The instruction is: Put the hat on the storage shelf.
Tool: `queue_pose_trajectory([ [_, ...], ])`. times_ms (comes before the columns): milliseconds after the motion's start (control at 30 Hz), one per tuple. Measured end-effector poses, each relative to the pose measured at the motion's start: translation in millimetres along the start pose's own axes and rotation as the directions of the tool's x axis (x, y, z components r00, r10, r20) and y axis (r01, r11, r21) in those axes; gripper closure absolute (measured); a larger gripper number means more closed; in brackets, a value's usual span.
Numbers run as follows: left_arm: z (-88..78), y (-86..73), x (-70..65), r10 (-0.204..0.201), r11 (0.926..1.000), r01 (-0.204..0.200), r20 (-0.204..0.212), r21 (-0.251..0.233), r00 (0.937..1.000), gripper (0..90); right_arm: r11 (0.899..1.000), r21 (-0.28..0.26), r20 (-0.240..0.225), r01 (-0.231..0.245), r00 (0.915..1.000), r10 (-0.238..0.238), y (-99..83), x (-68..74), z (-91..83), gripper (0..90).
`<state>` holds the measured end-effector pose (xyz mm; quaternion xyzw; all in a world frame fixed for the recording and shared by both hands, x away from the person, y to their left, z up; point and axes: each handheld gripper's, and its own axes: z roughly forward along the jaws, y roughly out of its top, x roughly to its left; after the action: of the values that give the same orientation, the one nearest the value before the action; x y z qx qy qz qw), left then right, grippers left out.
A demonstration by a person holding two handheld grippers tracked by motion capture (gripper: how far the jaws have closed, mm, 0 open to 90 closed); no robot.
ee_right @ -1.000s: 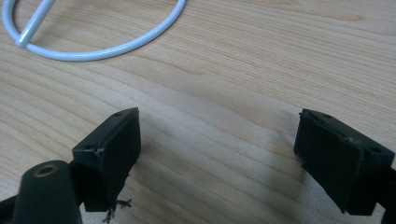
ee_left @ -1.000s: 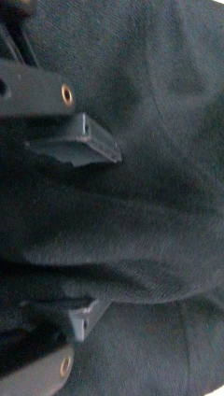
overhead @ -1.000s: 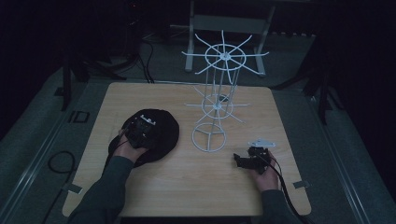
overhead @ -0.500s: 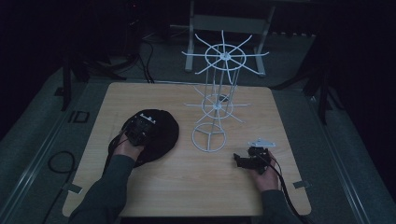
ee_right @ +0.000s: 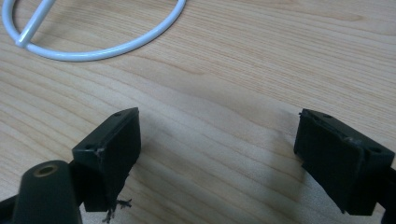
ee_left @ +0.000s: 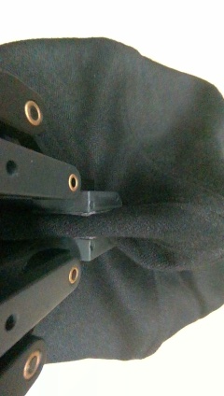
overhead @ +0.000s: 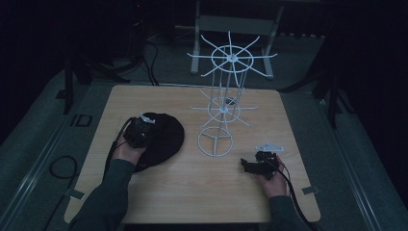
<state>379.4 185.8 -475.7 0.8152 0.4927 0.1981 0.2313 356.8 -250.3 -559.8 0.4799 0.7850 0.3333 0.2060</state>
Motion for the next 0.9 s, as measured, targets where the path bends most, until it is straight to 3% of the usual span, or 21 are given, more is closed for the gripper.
queue_pose_trajectory([
  [233,-18.7,0.4,10.1,-0.048,0.9944,0.050,0.017,-0.094,0.9987,84.2,1.000,-0.001,0.000,0.002,1.0000,-0.002,0.0,-0.1,0.1,14.4],
  [400,-32.8,-0.4,18.5,-0.092,0.9796,0.099,0.045,-0.175,0.9947,84.2,1.000,-0.001,0.000,0.000,1.0000,0.000,0.0,0.0,0.0,14.5],
  [533,-41.5,-1.3,21.8,-0.102,0.9654,0.116,0.071,-0.234,0.9923,84.1,1.000,-0.001,0.000,0.001,1.0000,-0.001,0.0,-0.1,0.1,14.4],
  [633,-47.0,-0.9,23.0,-0.116,0.9554,0.135,0.089,-0.263,0.9893,84.2,1.000,-0.001,0.000,0.001,1.0000,-0.001,0.0,-0.1,0.1,14.4],
  [733,-50.7,0.5,22.8,-0.116,0.9522,0.136,0.088,-0.273,0.9893,84.2,1.000,-0.001,0.000,0.001,1.0000,-0.001,0.0,-0.1,0.1,14.5],
  [867,-59.7,3.1,25.2,-0.125,0.9404,0.152,0.104,-0.304,0.9867,84.1,1.000,0.000,0.000,0.000,1.0000,0.000,0.0,0.0,0.0,14.5],
  [900,-59.7,3.1,25.2,-0.125,0.9404,0.152,0.104,-0.304,0.9867,84.1,1.000,0.000,0.000,0.000,1.0000,0.000,0.0,0.0,0.0,14.5],
])
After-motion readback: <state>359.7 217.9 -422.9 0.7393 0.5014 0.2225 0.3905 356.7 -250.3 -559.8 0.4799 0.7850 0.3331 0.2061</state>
